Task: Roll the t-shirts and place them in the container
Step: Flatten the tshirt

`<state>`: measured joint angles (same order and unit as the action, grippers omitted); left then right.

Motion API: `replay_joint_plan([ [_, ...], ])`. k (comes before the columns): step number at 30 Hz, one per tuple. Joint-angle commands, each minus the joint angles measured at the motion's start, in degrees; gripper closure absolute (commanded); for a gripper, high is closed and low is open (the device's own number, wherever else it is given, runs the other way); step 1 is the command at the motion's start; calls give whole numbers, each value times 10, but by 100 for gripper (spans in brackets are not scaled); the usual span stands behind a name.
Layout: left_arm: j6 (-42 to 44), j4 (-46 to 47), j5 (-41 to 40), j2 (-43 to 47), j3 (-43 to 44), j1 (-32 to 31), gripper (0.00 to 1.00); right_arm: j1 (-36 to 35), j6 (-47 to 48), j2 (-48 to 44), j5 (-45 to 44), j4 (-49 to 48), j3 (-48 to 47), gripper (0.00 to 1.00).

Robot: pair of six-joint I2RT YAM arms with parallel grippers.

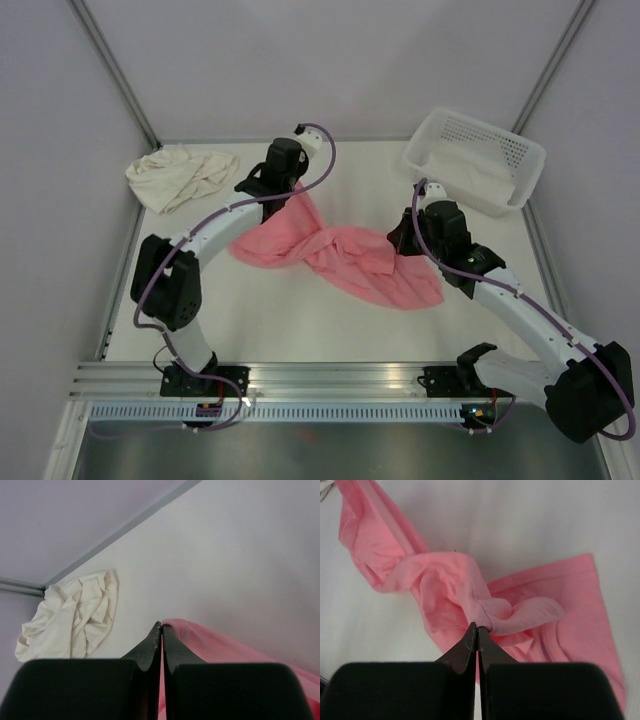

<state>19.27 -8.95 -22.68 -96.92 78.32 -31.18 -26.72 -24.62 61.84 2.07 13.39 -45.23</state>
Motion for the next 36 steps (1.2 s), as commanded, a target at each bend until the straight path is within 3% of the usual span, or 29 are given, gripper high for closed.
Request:
replay_joint_plan([
  [1,30,41,-70,-97,47,13,98,1,1,-18,-6,-4,1,100],
  [8,24,43,-39,-185,116,37,98,1,-5,-28,9,-11,15,100],
  [9,24,37,-39,-200,121,38,93,1,-6,-29,9,-11,16,100],
  [10,22,31,-40,-205,127,43,85,1,-6,-29,9,-12,17,100],
  [11,21,25,-39,-211,136,45,58,1,-6,-28,9,-11,16,100],
  [12,18,13,-37,-209,138,51,44,0,-6,-28,10,-11,18,100],
  [17,11,-38,-3,-132,116,60,17,1,-3,-25,7,-14,20,100],
  [21,-17,-113,2,-70,68,84,21,1,4,-29,-1,-13,21,100],
  [26,-40,-119,22,-37,-65,120,41,1,9,-23,-1,-20,20,100],
  [29,-72,-124,68,-46,-83,177,53,1,13,-16,2,-20,16,100],
  [31,-85,-127,93,-54,-82,219,54,1,14,-14,5,-22,17,100],
  [36,-92,-125,104,-81,-79,254,50,1,16,-14,3,-22,20,100],
])
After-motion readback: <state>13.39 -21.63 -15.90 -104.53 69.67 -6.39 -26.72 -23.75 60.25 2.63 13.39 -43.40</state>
